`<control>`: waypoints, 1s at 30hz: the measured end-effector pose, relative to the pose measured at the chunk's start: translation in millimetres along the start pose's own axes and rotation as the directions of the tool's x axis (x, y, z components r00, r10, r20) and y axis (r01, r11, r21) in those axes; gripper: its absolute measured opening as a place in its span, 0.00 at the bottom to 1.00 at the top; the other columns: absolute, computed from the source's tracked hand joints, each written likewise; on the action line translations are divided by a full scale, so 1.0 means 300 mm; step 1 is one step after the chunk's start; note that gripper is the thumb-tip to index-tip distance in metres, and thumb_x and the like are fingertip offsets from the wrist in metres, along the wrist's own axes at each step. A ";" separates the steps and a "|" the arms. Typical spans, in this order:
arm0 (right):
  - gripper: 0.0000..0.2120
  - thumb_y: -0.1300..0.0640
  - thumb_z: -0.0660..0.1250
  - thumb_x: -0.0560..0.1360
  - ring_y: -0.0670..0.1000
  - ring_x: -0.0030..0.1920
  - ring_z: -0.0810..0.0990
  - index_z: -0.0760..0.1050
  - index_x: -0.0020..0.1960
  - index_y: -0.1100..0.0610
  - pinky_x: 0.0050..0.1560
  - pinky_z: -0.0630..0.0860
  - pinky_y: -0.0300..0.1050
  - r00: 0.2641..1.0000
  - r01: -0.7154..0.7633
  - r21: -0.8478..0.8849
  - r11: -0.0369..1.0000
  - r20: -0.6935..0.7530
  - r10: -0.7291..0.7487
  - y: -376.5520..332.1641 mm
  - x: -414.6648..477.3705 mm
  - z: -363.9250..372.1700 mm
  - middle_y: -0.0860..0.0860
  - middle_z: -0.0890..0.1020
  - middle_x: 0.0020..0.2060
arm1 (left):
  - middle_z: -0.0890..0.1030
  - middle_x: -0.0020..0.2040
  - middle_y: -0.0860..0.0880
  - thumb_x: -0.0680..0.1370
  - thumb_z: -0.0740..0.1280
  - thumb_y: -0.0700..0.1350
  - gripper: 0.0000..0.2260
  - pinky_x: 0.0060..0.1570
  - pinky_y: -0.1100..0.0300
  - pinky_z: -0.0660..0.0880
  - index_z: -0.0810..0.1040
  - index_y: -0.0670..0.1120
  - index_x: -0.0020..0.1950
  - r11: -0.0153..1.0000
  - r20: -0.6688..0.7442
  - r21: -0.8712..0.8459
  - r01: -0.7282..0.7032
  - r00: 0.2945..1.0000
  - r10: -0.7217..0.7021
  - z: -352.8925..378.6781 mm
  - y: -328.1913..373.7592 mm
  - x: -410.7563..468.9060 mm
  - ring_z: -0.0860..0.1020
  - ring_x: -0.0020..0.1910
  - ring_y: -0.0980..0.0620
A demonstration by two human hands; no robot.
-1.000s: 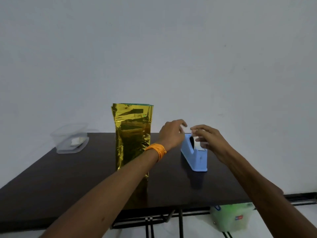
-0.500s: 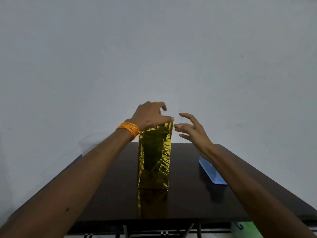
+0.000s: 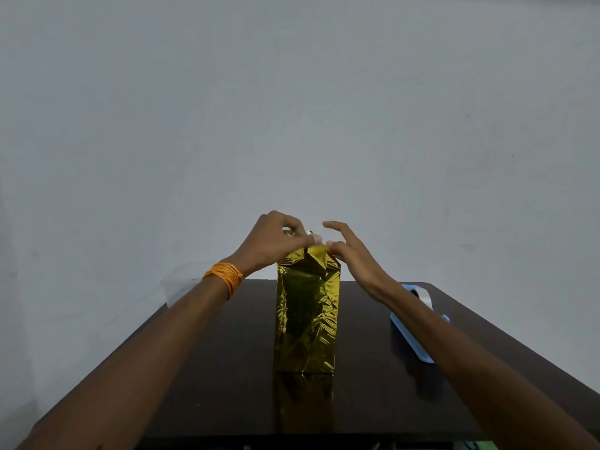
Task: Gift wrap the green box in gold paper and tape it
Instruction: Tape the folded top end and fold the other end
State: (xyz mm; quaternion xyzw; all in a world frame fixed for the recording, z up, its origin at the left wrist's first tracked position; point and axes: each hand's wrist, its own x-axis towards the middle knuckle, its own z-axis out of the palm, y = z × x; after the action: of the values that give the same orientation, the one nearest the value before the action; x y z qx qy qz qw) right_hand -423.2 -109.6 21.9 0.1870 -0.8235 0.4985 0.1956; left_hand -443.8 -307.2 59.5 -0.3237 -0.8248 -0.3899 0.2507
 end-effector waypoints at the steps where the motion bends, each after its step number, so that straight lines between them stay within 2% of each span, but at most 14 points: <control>1: 0.25 0.46 0.57 0.76 0.50 0.67 0.73 0.65 0.73 0.42 0.71 0.68 0.56 1.000 0.001 -0.005 1.000 0.007 -0.001 -0.002 0.004 0.002 0.45 0.70 0.70 | 0.84 0.43 0.53 0.75 0.70 0.58 0.16 0.48 0.67 0.70 0.84 0.47 0.38 0.997 -0.055 -0.069 0.028 0.998 -0.032 0.002 -0.007 0.000 0.79 0.47 0.60; 2: 0.25 0.46 0.57 0.75 0.50 0.67 0.72 0.65 0.73 0.42 0.71 0.67 0.55 1.000 -0.002 -0.014 1.000 0.015 0.002 -0.005 0.008 0.006 0.44 0.69 0.69 | 0.84 0.43 0.53 0.77 0.68 0.59 0.17 0.50 0.66 0.70 0.85 0.47 0.39 0.988 -0.100 -0.137 0.067 0.992 -0.081 0.003 -0.013 0.001 0.79 0.48 0.60; 4: 0.25 0.46 0.56 0.75 0.50 0.67 0.72 0.65 0.72 0.42 0.69 0.68 0.53 1.000 -0.007 -0.037 0.999 0.026 0.008 -0.012 0.016 0.017 0.43 0.69 0.68 | 0.83 0.47 0.54 0.79 0.65 0.58 0.18 0.45 0.67 0.71 0.85 0.45 0.44 0.947 -0.117 -0.270 0.171 0.971 -0.209 0.006 -0.023 0.011 0.77 0.48 0.62; 6: 0.25 0.47 0.56 0.75 0.49 0.65 0.74 0.65 0.72 0.42 0.64 0.68 0.50 1.000 -0.014 -0.042 0.999 0.023 0.015 -0.012 0.020 0.026 0.44 0.72 0.65 | 0.81 0.51 0.52 0.79 0.67 0.54 0.14 0.41 0.65 0.71 0.83 0.43 0.51 0.880 -0.006 -0.368 0.300 0.946 -0.325 0.013 -0.034 0.029 0.77 0.48 0.59; 8: 0.24 0.48 0.56 0.76 0.49 0.64 0.74 0.65 0.72 0.41 0.60 0.68 0.48 1.000 -0.017 -0.043 0.999 0.011 0.018 -0.007 0.022 0.027 0.46 0.74 0.63 | 0.80 0.53 0.51 0.78 0.68 0.53 0.12 0.46 0.58 0.75 0.81 0.46 0.54 0.840 0.136 -0.351 0.415 0.910 -0.393 0.028 -0.045 0.041 0.77 0.50 0.54; 10: 0.21 0.52 0.57 0.81 0.50 0.64 0.74 0.65 0.73 0.43 0.57 0.67 0.45 1.000 -0.013 -0.044 0.999 0.009 0.013 0.001 0.024 0.022 0.47 0.73 0.63 | 0.81 0.54 0.51 0.77 0.69 0.52 0.07 0.57 0.46 0.75 0.82 0.51 0.51 0.836 0.216 -0.278 0.474 0.879 -0.426 0.048 -0.055 0.048 0.77 0.55 0.48; 11: 0.20 0.54 0.57 0.82 0.50 0.64 0.74 0.65 0.73 0.43 0.56 0.67 0.45 1.000 -0.013 -0.043 0.999 0.010 0.013 0.005 0.024 0.018 0.47 0.73 0.63 | 0.81 0.55 0.50 0.77 0.68 0.50 0.05 0.59 0.43 0.74 0.83 0.52 0.50 0.831 0.246 -0.258 0.492 0.866 -0.436 0.058 -0.056 0.049 0.77 0.57 0.46; 15: 0.24 0.47 0.58 0.75 0.52 0.65 0.74 0.65 0.72 0.41 0.59 0.65 0.48 0.999 -0.032 -0.012 0.999 0.011 0.032 0.018 0.022 0.006 0.48 0.74 0.63 | 0.79 0.59 0.46 0.78 0.68 0.43 0.07 0.61 0.44 0.75 0.84 0.51 0.53 0.830 0.327 -0.214 0.515 0.838 -0.436 0.086 -0.068 0.046 0.77 0.58 0.45; 20: 0.23 0.46 0.59 0.76 0.50 0.70 0.69 0.66 0.71 0.40 0.69 0.66 0.52 0.999 -0.025 0.038 0.999 0.034 0.024 0.028 0.026 0.010 0.43 0.70 0.70 | 0.78 0.63 0.46 0.77 0.69 0.47 0.07 0.67 0.42 0.70 0.84 0.53 0.54 0.833 0.331 -0.194 0.518 0.834 -0.442 0.087 -0.101 0.030 0.75 0.62 0.45; 22: 0.24 0.48 0.63 0.76 0.48 0.69 0.70 0.66 0.72 0.42 0.67 0.67 0.49 1.000 -0.022 0.052 0.998 0.013 0.021 0.023 0.024 0.003 0.43 0.73 0.69 | 0.79 0.62 0.45 0.77 0.69 0.47 0.07 0.66 0.42 0.71 0.85 0.53 0.53 0.819 0.325 -0.227 0.527 0.834 -0.447 0.089 -0.112 0.027 0.76 0.62 0.44; 25: 0.24 0.60 0.63 0.80 0.45 0.60 0.79 0.64 0.73 0.47 0.61 0.69 0.43 0.998 -0.026 0.067 0.997 -0.052 0.029 0.035 0.021 -0.012 0.49 0.85 0.54 | 0.81 0.55 0.48 0.78 0.69 0.45 0.07 0.63 0.47 0.74 0.84 0.50 0.54 0.808 0.318 -0.276 0.520 0.843 -0.434 0.094 -0.112 0.027 0.78 0.59 0.46; 27: 0.26 0.64 0.65 0.78 0.46 0.54 0.82 0.64 0.73 0.50 0.60 0.71 0.42 0.997 -0.053 0.059 0.997 -0.044 0.056 0.047 0.024 -0.016 0.52 0.87 0.49 | 0.81 0.53 0.50 0.78 0.69 0.45 0.07 0.62 0.48 0.73 0.84 0.49 0.54 0.821 0.319 -0.269 0.503 0.851 -0.417 0.103 -0.110 0.027 0.78 0.58 0.47; 30: 0.28 0.64 0.68 0.77 0.47 0.51 0.84 0.63 0.74 0.50 0.52 0.74 0.35 0.996 -0.083 0.079 0.993 -0.003 0.084 0.053 0.034 -0.015 0.55 0.86 0.50 | 0.80 0.57 0.48 0.77 0.70 0.48 0.07 0.59 0.51 0.74 0.83 0.52 0.55 0.838 0.303 -0.261 0.480 0.865 -0.401 0.103 -0.107 0.024 0.77 0.58 0.49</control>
State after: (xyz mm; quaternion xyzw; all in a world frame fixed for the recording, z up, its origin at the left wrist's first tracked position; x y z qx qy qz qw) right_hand -439.4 -99.9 17.1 0.1583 -0.8098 0.5388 0.1699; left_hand -476.8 -295.4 31.2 -0.2050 -0.8245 -0.5274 -0.0037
